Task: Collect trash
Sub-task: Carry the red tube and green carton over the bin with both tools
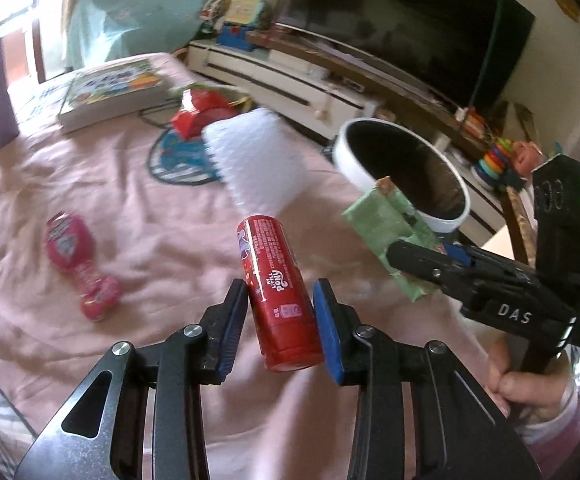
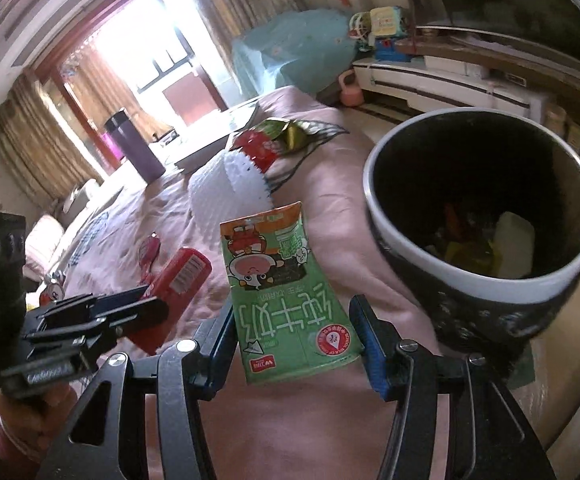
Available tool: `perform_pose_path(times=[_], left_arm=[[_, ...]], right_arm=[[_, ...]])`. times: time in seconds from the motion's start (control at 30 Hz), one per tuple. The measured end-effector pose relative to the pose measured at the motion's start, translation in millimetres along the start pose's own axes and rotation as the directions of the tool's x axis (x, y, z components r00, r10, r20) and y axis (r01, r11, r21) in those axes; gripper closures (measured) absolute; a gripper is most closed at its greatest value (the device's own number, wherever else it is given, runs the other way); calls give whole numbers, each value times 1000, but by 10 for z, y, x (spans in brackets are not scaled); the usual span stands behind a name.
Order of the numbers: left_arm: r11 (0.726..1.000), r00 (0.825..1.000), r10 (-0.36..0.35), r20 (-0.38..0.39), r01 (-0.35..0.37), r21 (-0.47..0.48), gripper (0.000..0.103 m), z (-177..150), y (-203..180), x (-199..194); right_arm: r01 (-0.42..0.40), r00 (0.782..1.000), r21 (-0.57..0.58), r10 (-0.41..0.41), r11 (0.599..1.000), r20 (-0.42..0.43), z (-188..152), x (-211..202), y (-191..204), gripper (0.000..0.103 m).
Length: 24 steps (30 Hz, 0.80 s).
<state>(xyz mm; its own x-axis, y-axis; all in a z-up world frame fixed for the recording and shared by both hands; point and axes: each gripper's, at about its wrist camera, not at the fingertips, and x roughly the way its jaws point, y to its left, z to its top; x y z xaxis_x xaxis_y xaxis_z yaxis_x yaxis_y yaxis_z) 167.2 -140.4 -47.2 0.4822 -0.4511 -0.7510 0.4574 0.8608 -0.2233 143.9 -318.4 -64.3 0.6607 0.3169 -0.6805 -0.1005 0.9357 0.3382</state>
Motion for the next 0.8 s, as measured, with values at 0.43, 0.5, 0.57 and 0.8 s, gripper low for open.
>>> perform_pose_path(times=[0.43,0.5,0.57,0.8], left_arm=[[993,998,-59,10,57,103,71,343,-642,153],[992,998,-69,6,68,108,71,413,-723,209],[990,998,-70,8,68,122,71,486,-813,261],[985,996,-89,1,88,146,74,676,-1047,447]], right_arm=[[56,995,75,-61,996,74,75,-362,-465,48],[71,993,91,-78,993,84,122,-414,-574,48],[83,991,100,-93,991,92,169,-450,-661,48],[112,987,131,-126,985,100,346,-510,-936,48]])
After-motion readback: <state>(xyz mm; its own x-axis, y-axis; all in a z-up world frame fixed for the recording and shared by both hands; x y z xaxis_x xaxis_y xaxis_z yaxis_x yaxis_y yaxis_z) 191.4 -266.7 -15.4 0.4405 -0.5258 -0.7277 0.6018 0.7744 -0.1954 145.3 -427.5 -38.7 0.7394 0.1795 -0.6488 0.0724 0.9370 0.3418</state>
